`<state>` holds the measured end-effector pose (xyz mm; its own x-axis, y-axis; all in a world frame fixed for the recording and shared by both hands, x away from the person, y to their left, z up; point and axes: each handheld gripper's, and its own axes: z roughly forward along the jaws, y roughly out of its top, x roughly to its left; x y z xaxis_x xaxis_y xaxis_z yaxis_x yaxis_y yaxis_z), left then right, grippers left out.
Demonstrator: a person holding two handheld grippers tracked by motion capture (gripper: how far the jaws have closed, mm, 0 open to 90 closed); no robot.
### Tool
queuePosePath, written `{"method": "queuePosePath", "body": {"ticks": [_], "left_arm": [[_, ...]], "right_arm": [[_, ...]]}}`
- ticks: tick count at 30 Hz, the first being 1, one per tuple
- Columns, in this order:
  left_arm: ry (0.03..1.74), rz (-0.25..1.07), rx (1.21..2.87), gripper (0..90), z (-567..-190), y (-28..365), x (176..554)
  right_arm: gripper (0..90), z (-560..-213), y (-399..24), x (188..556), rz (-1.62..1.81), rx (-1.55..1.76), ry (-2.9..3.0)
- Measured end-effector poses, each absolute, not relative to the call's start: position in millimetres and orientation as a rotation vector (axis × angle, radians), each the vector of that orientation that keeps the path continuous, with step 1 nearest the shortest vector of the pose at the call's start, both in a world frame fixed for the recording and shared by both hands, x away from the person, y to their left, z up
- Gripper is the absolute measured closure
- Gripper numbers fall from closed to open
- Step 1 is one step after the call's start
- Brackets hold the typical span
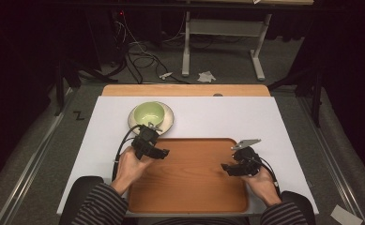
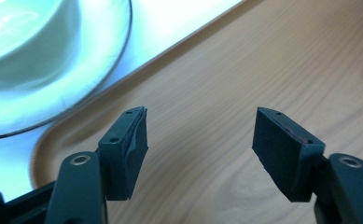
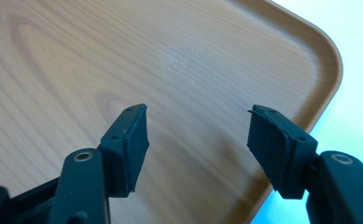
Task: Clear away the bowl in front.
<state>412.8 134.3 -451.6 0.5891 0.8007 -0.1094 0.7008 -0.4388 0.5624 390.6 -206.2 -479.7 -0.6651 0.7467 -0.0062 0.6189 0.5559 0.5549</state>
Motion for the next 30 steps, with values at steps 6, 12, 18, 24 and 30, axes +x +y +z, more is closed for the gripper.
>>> {"method": "queuePosePath", "body": {"ticks": [6,12,18,24,30], "left_arm": [[1.190,0.260,2.250,35.2,-443,139,415],[1.201,0.259,2.237,35.4,-439,143,420],[1.223,0.249,2.239,34.7,-438,146,430],[1.266,0.258,2.210,33.5,-432,158,442],[1.298,0.272,2.152,33.5,-421,173,450]], "right_arm": [[40.3,-479,-209,394,0.771,1.168,2.549],[44.0,-477,-208,393,0.783,1.186,2.563],[44.2,-476,-205,391,0.772,1.166,2.565],[44.4,-479,-203,393,0.745,1.167,2.587],[45.4,-477,-204,395,0.748,1.189,2.595]]}}
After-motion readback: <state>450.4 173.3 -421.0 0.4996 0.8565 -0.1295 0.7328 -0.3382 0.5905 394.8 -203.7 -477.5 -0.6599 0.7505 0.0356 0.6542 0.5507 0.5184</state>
